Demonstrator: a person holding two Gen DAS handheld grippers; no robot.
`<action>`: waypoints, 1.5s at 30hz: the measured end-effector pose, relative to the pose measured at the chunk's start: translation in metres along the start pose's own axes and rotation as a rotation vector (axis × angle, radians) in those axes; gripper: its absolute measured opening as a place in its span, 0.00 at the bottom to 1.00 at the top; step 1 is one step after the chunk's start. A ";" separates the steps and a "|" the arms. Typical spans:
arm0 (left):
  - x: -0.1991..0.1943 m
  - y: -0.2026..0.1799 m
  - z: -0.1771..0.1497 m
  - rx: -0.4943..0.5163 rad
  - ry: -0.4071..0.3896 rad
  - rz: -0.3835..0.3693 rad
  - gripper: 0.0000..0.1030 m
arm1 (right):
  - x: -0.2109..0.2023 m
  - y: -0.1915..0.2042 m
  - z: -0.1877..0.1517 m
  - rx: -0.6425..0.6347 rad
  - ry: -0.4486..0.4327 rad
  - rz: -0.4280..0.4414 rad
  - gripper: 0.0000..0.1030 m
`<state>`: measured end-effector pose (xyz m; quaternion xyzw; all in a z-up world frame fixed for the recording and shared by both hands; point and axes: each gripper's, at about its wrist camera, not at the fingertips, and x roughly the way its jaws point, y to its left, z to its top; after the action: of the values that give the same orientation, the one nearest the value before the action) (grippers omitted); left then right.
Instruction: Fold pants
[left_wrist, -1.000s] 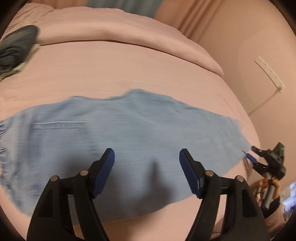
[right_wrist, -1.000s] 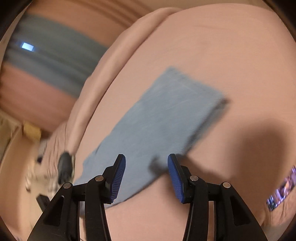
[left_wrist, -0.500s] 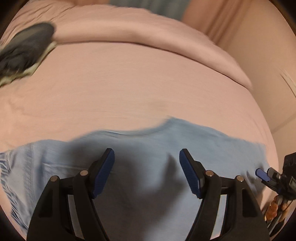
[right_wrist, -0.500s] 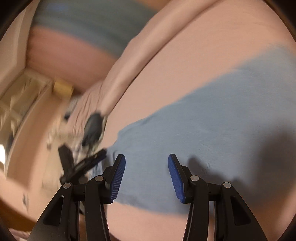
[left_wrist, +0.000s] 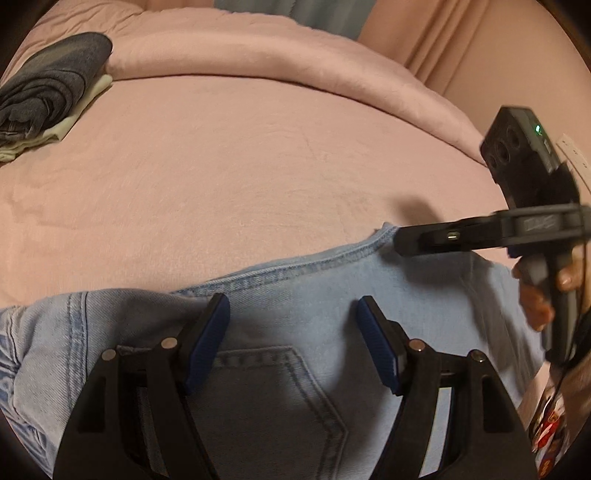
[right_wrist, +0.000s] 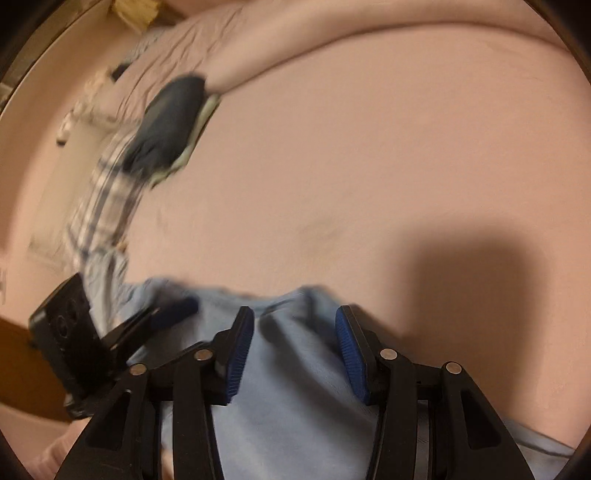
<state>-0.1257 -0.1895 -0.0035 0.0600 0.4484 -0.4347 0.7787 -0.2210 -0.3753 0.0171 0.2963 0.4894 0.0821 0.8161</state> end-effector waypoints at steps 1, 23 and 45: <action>-0.001 0.005 -0.004 0.007 -0.012 -0.005 0.70 | -0.001 0.009 0.001 -0.016 0.014 0.055 0.48; 0.006 -0.003 -0.001 0.047 -0.033 0.004 0.71 | -0.020 0.024 0.029 0.019 -0.150 -0.163 0.11; -0.006 -0.074 0.015 0.143 0.048 0.090 0.72 | -0.075 0.019 -0.048 0.001 -0.311 -0.402 0.16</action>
<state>-0.1718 -0.2387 0.0320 0.1461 0.4316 -0.4288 0.7801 -0.2968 -0.3720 0.0677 0.2028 0.4070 -0.1286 0.8813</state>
